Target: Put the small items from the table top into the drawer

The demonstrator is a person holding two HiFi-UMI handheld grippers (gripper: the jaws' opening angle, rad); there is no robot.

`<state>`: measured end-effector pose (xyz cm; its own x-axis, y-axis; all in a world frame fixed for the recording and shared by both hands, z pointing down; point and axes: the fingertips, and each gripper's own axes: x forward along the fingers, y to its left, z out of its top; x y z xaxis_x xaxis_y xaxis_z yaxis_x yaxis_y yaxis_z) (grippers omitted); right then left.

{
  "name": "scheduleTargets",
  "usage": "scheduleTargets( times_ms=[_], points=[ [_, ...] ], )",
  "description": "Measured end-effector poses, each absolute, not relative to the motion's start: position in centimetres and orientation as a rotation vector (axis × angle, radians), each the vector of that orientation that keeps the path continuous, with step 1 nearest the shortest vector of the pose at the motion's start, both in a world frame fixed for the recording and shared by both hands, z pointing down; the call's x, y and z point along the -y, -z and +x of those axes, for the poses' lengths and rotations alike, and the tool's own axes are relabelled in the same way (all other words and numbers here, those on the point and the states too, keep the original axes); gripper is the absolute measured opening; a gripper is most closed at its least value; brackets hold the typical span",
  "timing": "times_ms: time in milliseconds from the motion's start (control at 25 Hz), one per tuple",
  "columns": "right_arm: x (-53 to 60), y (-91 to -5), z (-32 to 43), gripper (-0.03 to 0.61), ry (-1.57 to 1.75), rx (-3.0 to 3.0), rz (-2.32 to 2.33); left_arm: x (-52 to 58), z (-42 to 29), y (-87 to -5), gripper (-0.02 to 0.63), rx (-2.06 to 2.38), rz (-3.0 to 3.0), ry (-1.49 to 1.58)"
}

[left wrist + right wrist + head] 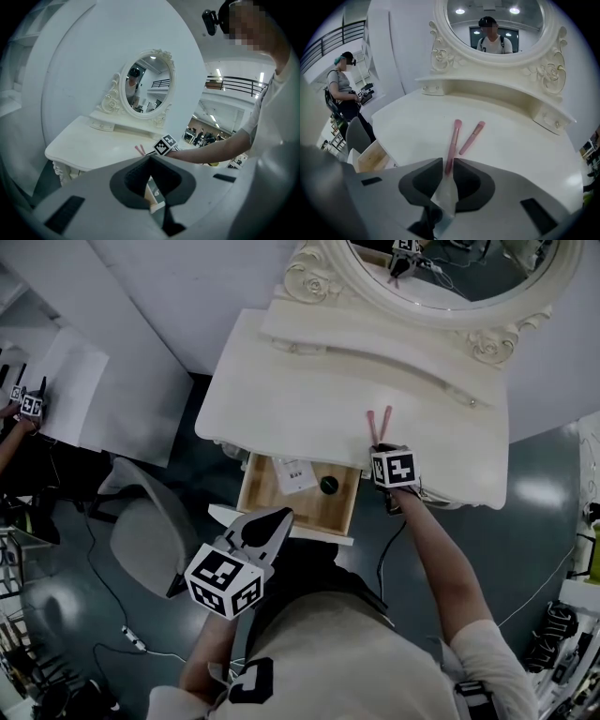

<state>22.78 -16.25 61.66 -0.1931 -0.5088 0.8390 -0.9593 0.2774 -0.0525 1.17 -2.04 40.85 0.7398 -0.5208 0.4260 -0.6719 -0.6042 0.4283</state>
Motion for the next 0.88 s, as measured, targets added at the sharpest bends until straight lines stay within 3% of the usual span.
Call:
scheduleTargets(
  times_ms=[200, 880],
  points=[
    [16.2, -61.5, 22.5, 0.052, -0.755, 1.839, 1.303, 1.8, 0.7, -40.7, 0.055, 0.899, 2.362, -0.341],
    [15.5, -61.2, 22.4, 0.048, -0.778, 1.863, 1.300, 1.2, -0.6, -40.0, 0.055, 0.923, 2.374, -0.337]
  ],
)
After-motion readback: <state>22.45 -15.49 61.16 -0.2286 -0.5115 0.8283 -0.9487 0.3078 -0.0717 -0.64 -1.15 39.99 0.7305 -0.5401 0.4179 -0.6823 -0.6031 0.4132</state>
